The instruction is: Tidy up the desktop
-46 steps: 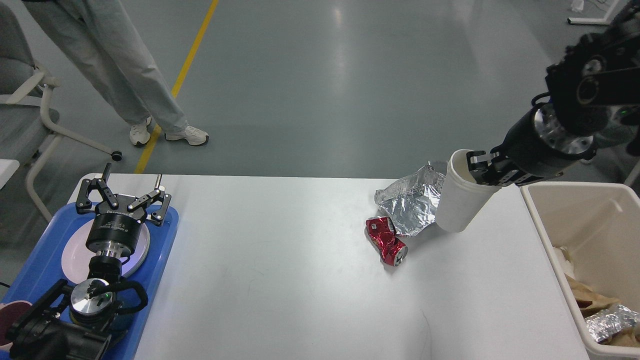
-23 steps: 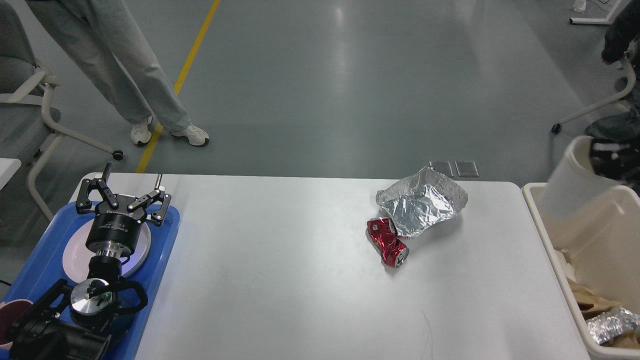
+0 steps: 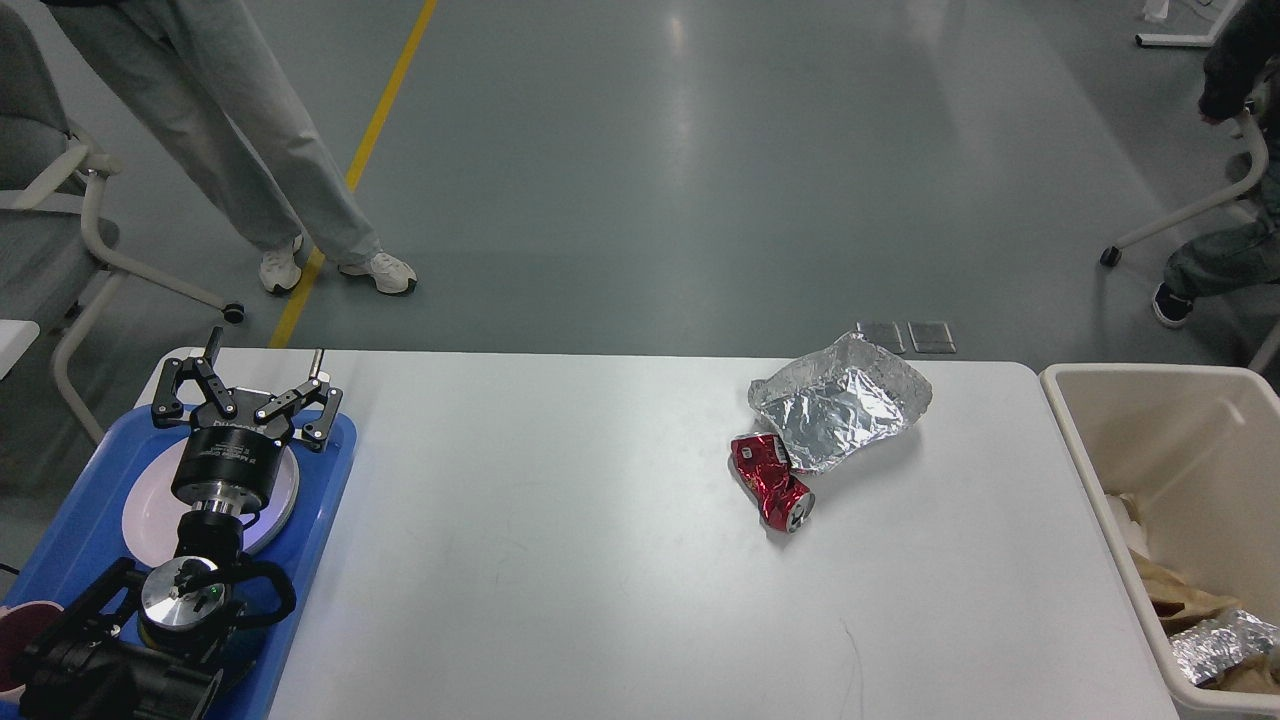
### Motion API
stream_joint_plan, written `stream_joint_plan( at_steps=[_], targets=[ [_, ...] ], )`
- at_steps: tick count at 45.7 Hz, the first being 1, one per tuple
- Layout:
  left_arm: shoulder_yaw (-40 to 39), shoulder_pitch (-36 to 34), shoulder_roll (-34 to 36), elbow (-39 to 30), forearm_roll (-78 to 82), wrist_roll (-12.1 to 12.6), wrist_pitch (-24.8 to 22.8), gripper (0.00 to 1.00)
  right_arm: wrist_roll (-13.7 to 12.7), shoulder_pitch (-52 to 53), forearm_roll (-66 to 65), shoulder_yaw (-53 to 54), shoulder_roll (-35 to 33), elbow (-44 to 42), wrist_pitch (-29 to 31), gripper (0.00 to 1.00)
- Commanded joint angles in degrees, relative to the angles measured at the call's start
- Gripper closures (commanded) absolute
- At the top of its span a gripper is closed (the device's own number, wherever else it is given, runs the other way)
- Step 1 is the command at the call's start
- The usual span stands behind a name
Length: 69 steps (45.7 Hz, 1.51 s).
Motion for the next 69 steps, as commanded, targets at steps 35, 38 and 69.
stream_joint_plan(
  at_steps=[35,38,69],
  targets=[
    [0.0,0.0,0.0,0.0,0.0,0.0,0.0,0.04,-2.3,-61.2,0.8,31.6,25.7,-45.3,-15.2,1.0],
    [0.0,0.0,0.0,0.0,0.0,0.0,0.0,0.04,-2.3,-61.5,0.8,31.6,26.1,-45.2,-15.2,1.0],
    [0.0,0.0,0.0,0.0,0.0,0.0,0.0,0.04,-1.7,-62.7,0.2,31.3,26.5,-44.4,-19.1,0.0]
  ],
)
